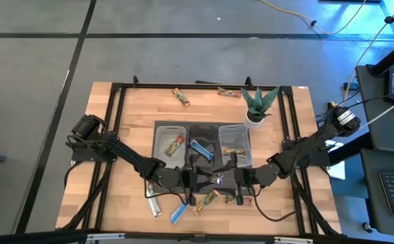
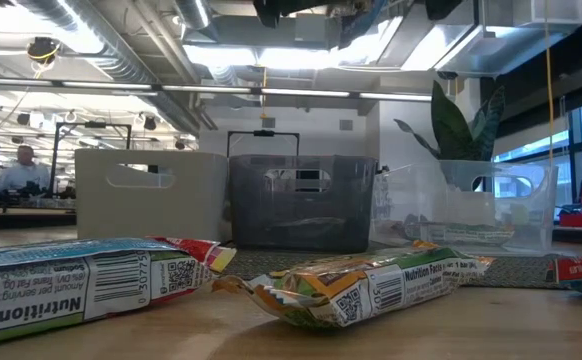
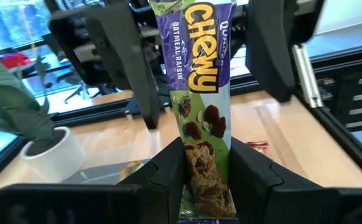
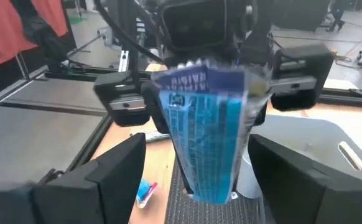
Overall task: Pick and place Granola Bars by type
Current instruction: Put the blue granola bar into the black bin
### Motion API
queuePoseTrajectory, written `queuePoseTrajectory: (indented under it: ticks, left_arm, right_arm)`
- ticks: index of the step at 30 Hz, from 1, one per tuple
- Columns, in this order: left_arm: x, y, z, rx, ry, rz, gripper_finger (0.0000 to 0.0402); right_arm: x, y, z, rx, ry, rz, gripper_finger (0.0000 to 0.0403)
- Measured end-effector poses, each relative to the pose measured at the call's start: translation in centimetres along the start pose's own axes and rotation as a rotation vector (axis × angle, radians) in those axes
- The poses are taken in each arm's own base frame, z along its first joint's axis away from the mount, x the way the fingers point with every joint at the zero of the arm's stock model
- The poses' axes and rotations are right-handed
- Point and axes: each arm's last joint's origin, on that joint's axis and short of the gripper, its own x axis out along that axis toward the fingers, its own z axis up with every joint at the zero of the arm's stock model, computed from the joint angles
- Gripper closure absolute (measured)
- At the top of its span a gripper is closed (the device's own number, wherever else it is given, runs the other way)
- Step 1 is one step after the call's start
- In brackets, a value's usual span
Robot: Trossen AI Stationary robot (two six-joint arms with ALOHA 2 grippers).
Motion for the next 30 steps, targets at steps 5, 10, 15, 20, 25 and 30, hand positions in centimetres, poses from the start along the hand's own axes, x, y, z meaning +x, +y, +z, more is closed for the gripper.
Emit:
queuePoseTrajectory:
  ticks: [5, 10, 15, 20, 25, 30]
  left_arm:
    - [0.0, 0.04, -0.01, 0.0, 0.002, 0.017, 0.03]
    - [-0.02, 0.0, -0.01, 0.005, 0.002, 0.012, 0.03]
    - [-0.04, -0.04, -0.08, 0.044, 0.009, 0.008, 0.03]
    - [-0.04, -0.04, -0.09, 0.05, 0.01, 0.008, 0.03]
    - [-0.04, -0.04, -0.08, 0.038, 0.01, 0.008, 0.0299]
    - [-0.04, -0.02, -0.07, -0.004, 0.009, 0.015, 0.0284]
  right_arm:
    - [0.76, -0.31, -0.83, 0.017, 0.032, -0.021, 0.015]
    - [0.8, -0.28, -0.9, 0.009, 0.034, -0.024, 0.0201]
    - [0.8, -0.28, -0.91, 0.007, 0.035, -0.024, 0.0256]
    - [0.78, -0.3, -0.88, 0.007, 0.033, -0.028, 0.0283]
    - [0.79, -0.31, -0.88, 0.005, 0.034, -0.028, 0.0294]
    - [0.79, -0.32, -0.89, 0.004, 0.034, -0.03, 0.0298]
